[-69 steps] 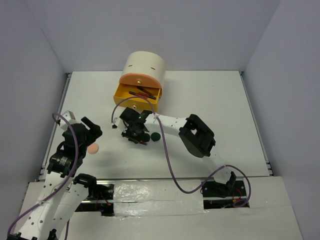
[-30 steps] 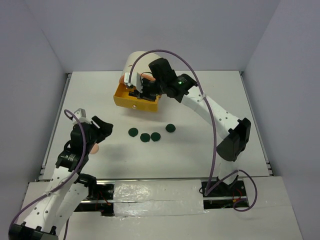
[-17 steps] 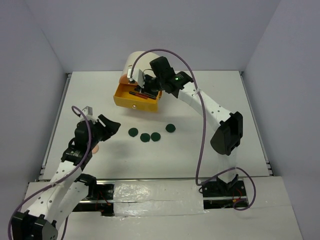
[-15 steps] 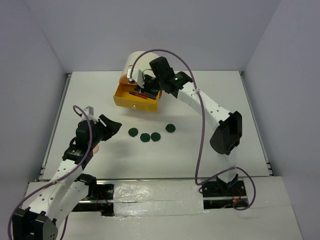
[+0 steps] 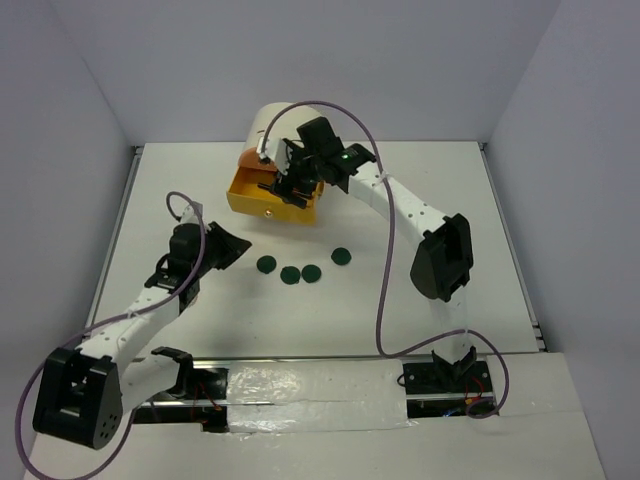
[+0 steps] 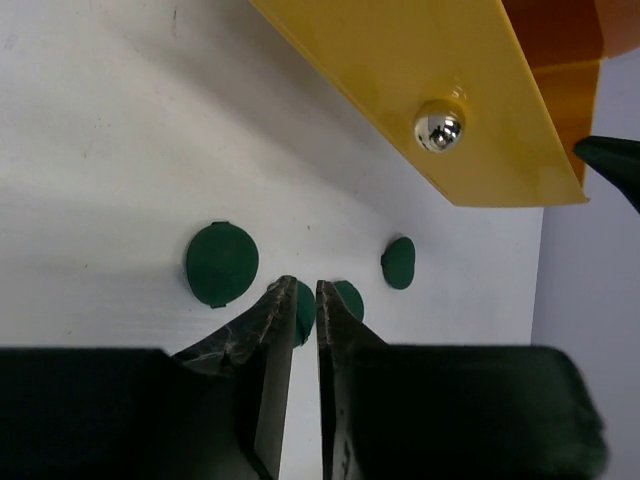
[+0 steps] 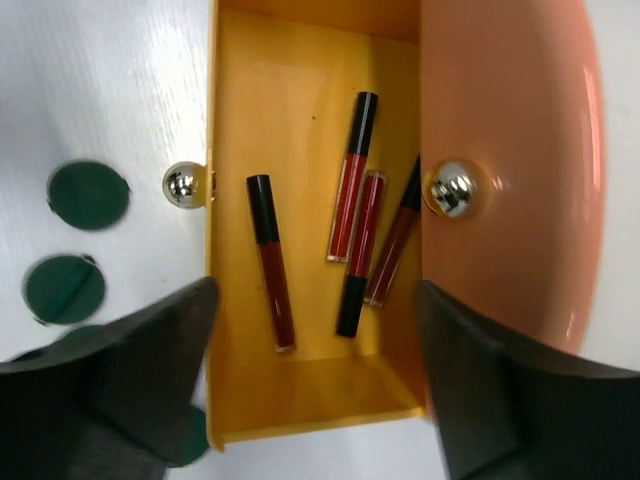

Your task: Organize the makeup

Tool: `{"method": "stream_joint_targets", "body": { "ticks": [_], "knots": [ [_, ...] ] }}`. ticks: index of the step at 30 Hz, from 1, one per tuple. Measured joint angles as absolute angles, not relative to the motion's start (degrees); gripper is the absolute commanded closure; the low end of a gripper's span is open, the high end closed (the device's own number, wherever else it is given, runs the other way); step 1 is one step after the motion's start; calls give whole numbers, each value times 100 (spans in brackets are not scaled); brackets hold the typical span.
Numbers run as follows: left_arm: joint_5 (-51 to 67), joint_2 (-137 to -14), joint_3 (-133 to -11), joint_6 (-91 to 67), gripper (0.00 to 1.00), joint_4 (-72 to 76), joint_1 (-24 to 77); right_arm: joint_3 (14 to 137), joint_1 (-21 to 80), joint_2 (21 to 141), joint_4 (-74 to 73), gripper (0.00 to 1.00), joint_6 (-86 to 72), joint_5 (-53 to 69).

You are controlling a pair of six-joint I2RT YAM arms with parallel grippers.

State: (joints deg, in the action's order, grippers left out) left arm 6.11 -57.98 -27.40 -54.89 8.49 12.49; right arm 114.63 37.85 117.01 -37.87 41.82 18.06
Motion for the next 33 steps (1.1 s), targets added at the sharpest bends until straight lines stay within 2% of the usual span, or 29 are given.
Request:
{"method": "stream_joint_targets", "body": {
  "ticks": [1,3,5,6,7,8,9,10,12,19,33],
  "knots": [
    [604,-5937,-2812,-5496,78,864,1249,11478,3739,11675,-3774,0,4069,1841],
    [589,-6257,-3037,-5559,89,864,1245,11476,3618,11577,-3765,0,3795,1909],
    [561,-6617,-3319,-5588,100,860,1238,11472,3485,11413,-3760,4,3546,2040],
    [543,-6783,-3446,-5610,100,860,1238,11461,3415,11312,-3754,10,3444,2102],
    [528,-6921,-3559,-5599,100,858,1238,11417,3334,11181,-3723,34,3345,2189],
    [521,-7135,-3723,-5603,100,856,1234,11367,3264,11034,-3710,53,3297,2259],
    [517,-7338,-3883,-5621,100,843,1229,11284,3194,10875,-3684,81,3221,2346],
    [517,-7485,-3999,-5640,100,849,1227,11222,3146,10733,-3691,89,3131,2410],
    [517,-7800,-4246,-5725,100,840,1227,11045,3013,10396,-3632,97,2985,2475],
    [565,-8567,-5050,-5758,100,718,1223,10460,2644,9675,-3435,97,2720,2593],
    [891,-9417,-5955,-5789,100,642,1219,9618,2174,9564,-3301,96,2421,2762]
  ]
}}
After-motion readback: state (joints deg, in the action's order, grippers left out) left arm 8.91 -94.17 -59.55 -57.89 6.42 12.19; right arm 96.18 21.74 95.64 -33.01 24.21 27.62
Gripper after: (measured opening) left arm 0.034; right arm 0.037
